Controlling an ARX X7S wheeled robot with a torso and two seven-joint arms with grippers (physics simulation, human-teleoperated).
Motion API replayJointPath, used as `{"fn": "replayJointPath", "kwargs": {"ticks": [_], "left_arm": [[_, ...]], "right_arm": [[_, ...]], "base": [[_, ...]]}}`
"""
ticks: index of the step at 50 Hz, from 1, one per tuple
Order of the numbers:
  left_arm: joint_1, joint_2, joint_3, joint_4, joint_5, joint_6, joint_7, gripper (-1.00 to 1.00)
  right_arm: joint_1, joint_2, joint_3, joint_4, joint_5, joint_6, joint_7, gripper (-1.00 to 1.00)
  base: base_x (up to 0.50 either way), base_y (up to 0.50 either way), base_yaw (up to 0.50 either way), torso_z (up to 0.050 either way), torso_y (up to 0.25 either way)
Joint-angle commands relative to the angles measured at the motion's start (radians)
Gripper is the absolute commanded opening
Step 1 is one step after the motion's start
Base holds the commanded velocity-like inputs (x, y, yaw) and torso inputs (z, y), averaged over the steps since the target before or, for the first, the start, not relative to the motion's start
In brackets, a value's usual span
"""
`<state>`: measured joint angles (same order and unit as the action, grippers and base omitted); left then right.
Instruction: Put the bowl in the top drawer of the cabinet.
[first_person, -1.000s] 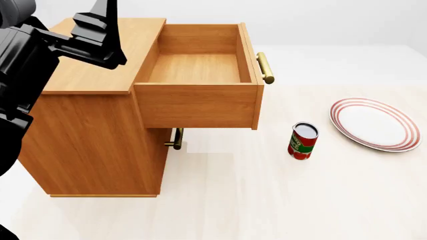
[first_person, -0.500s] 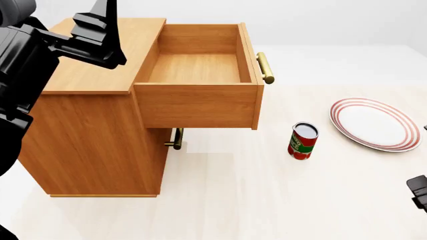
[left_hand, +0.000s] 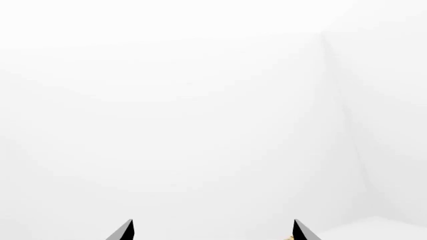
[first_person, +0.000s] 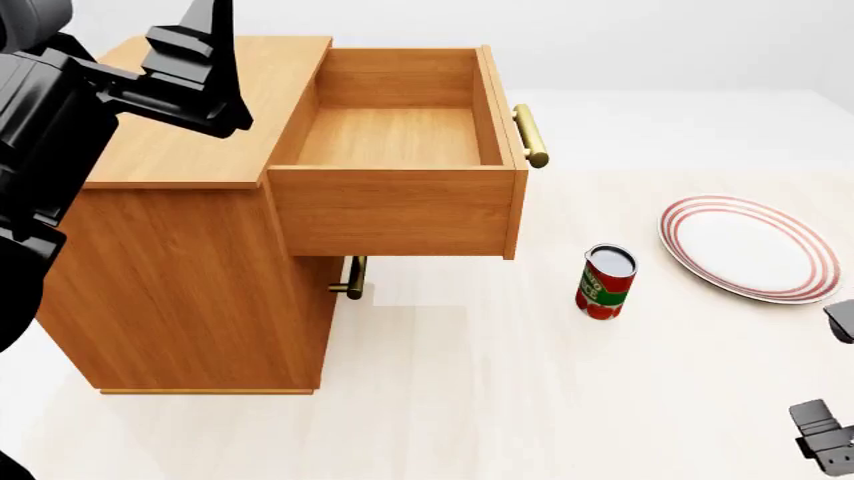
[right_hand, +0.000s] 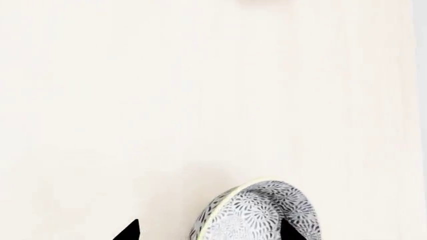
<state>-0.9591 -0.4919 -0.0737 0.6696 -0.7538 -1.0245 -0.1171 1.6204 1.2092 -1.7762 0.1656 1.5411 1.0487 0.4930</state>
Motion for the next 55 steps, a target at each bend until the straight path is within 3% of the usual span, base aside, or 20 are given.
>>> {"fn": "replayJointPath", "kwargs": {"ticks": [1, 10, 19, 20, 38, 55], "left_arm": [[0.001, -0.002, 0.002, -0.001, -0.003, 0.005, -0.002, 1.0], [0.001, -0.004, 0.003, -0.002, -0.006, 0.006, -0.006, 1.0], [0.001, -0.006, 0.004, -0.003, -0.009, 0.008, -0.009, 1.0], [0.001, -0.006, 0.004, -0.003, -0.009, 0.008, -0.01, 1.0], [0.001, -0.008, 0.005, -0.004, -0.015, 0.012, -0.018, 1.0], [0.003, -0.011, 0.007, -0.006, -0.02, 0.021, -0.019, 1.0]], "right_arm": [[-0.052, 0.042, -0.011, 0.002, 0.022, -0.033, 0.011, 1.0], [-0.084, 0.076, -0.021, 0.002, 0.032, -0.054, 0.012, 1.0], [-0.124, 0.029, -0.02, 0.038, 0.089, -0.077, 0.044, 1.0], [-0.125, 0.023, -0.02, 0.041, 0.093, -0.076, 0.048, -1.0], [-0.134, -0.005, -0.014, 0.052, 0.113, -0.076, 0.067, -1.0], [0.069, 0.118, 0.039, -0.084, 0.012, 0.114, 0.033, -1.0]], "base": [[0.0, 0.0, 0.0, 0.0, 0.0], [0.0, 0.0, 0.0, 0.0, 0.0], [0.0, 0.0, 0.0, 0.0, 0.0], [0.0, 0.0, 0.0, 0.0, 0.0], [0.0, 0.0, 0.0, 0.0, 0.0], [0.0, 0.0, 0.0, 0.0, 0.0]]}}
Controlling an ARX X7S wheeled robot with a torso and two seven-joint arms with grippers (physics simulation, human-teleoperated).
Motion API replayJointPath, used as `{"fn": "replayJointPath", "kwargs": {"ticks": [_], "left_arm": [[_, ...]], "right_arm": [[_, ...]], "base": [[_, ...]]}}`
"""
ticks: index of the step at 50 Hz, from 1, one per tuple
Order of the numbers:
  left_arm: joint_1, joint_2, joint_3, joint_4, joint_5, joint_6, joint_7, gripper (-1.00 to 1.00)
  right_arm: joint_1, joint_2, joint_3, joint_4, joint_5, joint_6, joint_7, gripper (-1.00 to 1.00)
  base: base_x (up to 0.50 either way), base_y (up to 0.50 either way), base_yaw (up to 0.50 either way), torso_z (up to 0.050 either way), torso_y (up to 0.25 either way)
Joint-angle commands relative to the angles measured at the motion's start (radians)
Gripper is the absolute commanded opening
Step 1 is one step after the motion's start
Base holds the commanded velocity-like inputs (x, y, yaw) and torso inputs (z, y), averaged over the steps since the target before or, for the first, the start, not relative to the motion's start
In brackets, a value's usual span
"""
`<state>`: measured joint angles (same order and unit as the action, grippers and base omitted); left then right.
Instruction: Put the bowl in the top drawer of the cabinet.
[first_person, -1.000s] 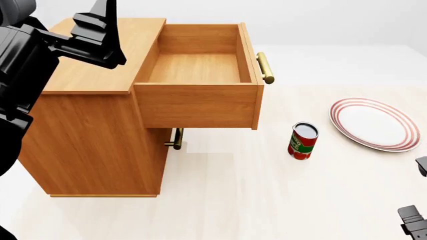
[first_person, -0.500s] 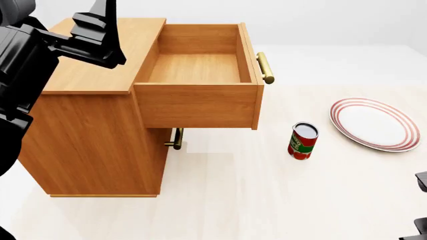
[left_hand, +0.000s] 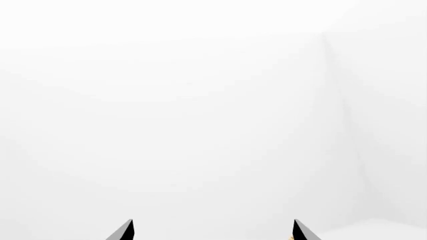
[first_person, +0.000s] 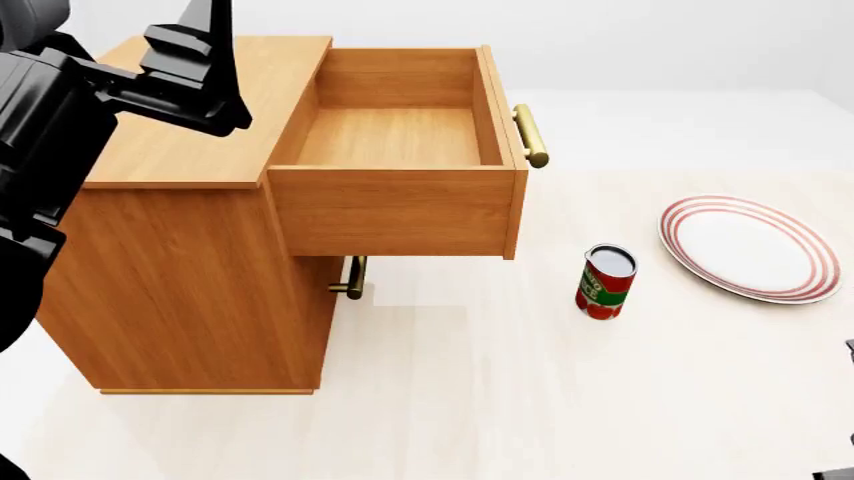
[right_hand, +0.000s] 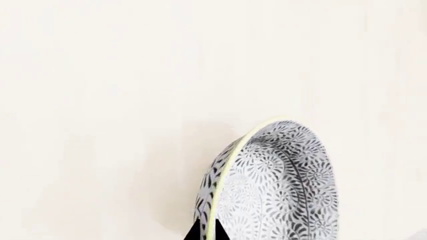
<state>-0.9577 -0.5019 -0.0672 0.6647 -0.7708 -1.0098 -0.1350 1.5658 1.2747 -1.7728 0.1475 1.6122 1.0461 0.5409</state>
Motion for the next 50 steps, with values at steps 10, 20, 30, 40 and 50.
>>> {"fn": "replayJointPath", "kwargs": {"ticks": [10, 20, 30, 40, 50], "left_arm": [[0.004, 0.001, -0.002, -0.003, -0.006, 0.015, -0.004, 1.0], [0.007, 0.005, -0.008, -0.005, -0.01, 0.023, -0.01, 1.0], [0.009, 0.009, -0.013, -0.007, -0.017, 0.03, -0.014, 1.0], [0.012, 0.01, -0.014, -0.009, -0.02, 0.044, -0.011, 1.0], [0.02, 0.009, -0.005, -0.008, 0.007, 0.078, -0.011, 1.0]], "right_arm": [[0.293, 0.022, 0.082, -0.124, -0.137, 0.302, -0.054, -1.0], [0.451, -0.11, 0.058, -0.158, -0.333, 0.392, -0.256, -1.0], [0.596, -0.299, -0.069, -0.119, -0.577, 0.323, -0.576, -1.0], [0.596, -0.527, -0.12, 0.096, -0.736, 0.081, -0.811, -1.0], [0.556, -0.757, -0.144, 0.449, -0.879, -0.224, -1.041, -1.0]], "base": [[0.0, 0.0, 0.0, 0.0, 0.0], [0.0, 0.0, 0.0, 0.0, 0.0], [0.0, 0.0, 0.0, 0.0, 0.001], [0.0, 0.0, 0.0, 0.0, 0.0], [0.0, 0.0, 0.0, 0.0, 0.0]]}}
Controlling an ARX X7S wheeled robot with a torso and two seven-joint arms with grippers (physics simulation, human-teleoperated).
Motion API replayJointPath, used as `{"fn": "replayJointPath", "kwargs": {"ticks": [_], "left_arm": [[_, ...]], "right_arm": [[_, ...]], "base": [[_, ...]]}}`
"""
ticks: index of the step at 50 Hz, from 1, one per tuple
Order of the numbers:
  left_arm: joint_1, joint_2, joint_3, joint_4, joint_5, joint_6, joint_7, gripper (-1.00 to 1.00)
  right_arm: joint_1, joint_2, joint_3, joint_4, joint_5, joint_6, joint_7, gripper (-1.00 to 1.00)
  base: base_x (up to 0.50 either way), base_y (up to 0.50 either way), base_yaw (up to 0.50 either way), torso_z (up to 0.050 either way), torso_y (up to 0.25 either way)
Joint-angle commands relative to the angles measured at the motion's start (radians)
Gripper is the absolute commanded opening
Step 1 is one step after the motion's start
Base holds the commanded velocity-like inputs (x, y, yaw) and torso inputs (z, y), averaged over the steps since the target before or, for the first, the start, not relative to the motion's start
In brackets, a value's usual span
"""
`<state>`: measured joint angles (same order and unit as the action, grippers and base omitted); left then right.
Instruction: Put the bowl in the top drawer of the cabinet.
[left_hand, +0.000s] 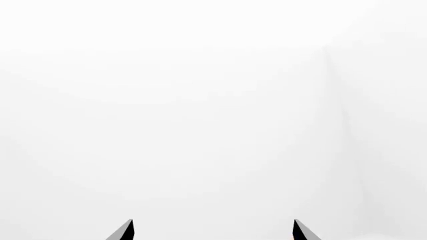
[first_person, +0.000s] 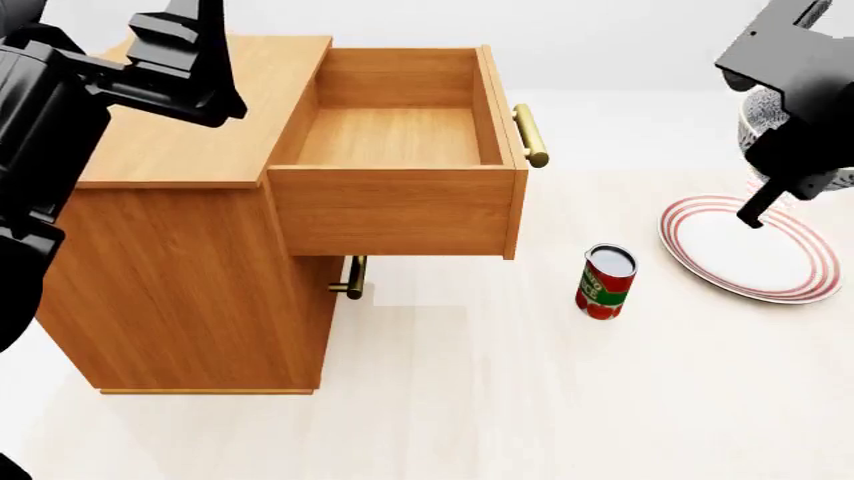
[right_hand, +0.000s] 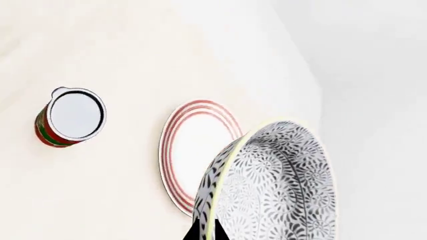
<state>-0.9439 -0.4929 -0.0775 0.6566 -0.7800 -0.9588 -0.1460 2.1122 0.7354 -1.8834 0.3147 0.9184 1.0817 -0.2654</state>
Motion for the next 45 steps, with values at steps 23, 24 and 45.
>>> {"fn": "replayJointPath", "kwargs": {"ticks": [23, 24, 45], "left_arm": [[0.021, 0.002, 0.017, 0.001, 0.064, 0.089, -0.009, 1.0], [0.021, 0.003, 0.017, 0.001, 0.066, 0.09, -0.012, 1.0], [0.023, 0.006, 0.025, 0.01, 0.112, 0.093, -0.078, 1.0]], "right_arm": [[0.015, -0.654, 0.269, 0.994, -0.614, -0.754, -0.638, -1.0], [0.015, -0.661, 0.3, 0.994, -0.642, -0.755, -0.644, -1.0], [-0.011, -0.735, 0.441, 0.948, -0.613, -0.893, -0.674, -1.0]], "base": [[0.0, 0.0, 0.0, 0.0, 0.001], [0.0, 0.0, 0.0, 0.0, 0.0], [0.0, 0.0, 0.0, 0.0, 0.0]]}}
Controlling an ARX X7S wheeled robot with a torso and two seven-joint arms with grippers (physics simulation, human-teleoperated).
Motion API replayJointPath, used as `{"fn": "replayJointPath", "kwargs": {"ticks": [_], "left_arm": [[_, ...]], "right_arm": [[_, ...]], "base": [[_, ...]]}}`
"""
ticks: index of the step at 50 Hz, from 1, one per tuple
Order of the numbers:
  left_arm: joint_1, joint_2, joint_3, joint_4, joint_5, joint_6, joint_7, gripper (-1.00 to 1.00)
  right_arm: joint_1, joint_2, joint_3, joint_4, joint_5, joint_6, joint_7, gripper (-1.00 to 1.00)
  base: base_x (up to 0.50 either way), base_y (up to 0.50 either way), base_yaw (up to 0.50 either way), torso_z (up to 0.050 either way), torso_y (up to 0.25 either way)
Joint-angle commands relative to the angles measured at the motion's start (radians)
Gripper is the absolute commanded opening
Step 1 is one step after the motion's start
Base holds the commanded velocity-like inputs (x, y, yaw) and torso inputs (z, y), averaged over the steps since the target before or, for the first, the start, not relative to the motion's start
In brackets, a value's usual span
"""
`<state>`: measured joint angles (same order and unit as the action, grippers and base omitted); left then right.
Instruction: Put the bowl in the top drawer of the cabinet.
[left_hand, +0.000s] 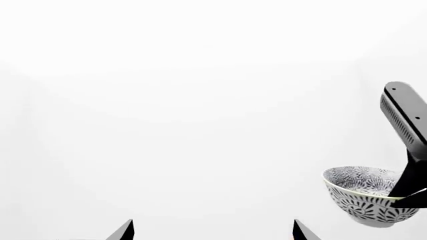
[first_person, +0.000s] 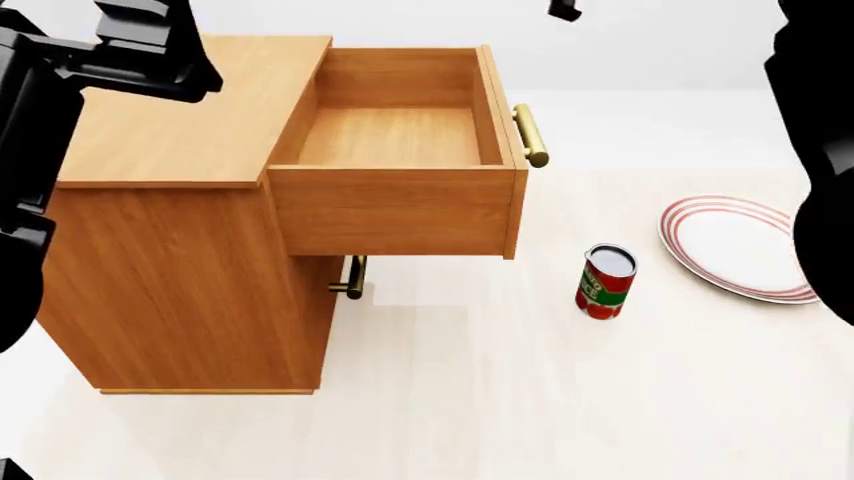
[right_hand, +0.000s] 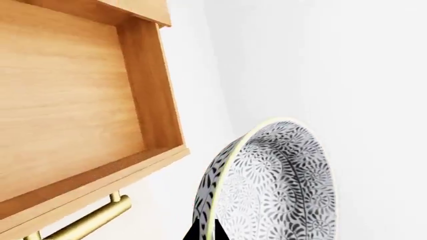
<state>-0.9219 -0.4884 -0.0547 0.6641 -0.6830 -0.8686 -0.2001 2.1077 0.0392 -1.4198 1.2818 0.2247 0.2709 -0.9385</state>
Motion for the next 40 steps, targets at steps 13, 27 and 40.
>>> {"fn": "replayJointPath", "kwargs": {"ticks": [13, 27, 40], "left_arm": [[0.003, 0.005, -0.003, 0.001, 0.009, 0.006, -0.032, 1.0], [0.003, 0.006, -0.005, 0.0, 0.004, 0.008, -0.041, 1.0], [0.008, 0.009, -0.006, -0.003, 0.004, 0.032, -0.034, 1.0]], "right_arm": [[-0.011, -0.039, -0.088, -0.127, 0.256, -0.088, -0.002, -1.0], [-0.014, -0.039, -0.097, -0.166, 0.265, -0.052, -0.043, -1.0], [-0.021, -0.039, -0.105, -0.201, 0.246, -0.001, -0.107, -1.0]], "base": [[0.0, 0.0, 0.0, 0.0, 0.001], [0.0, 0.0, 0.0, 0.0, 0.0], [0.0, 0.0, 0.0, 0.0, 0.0]]}}
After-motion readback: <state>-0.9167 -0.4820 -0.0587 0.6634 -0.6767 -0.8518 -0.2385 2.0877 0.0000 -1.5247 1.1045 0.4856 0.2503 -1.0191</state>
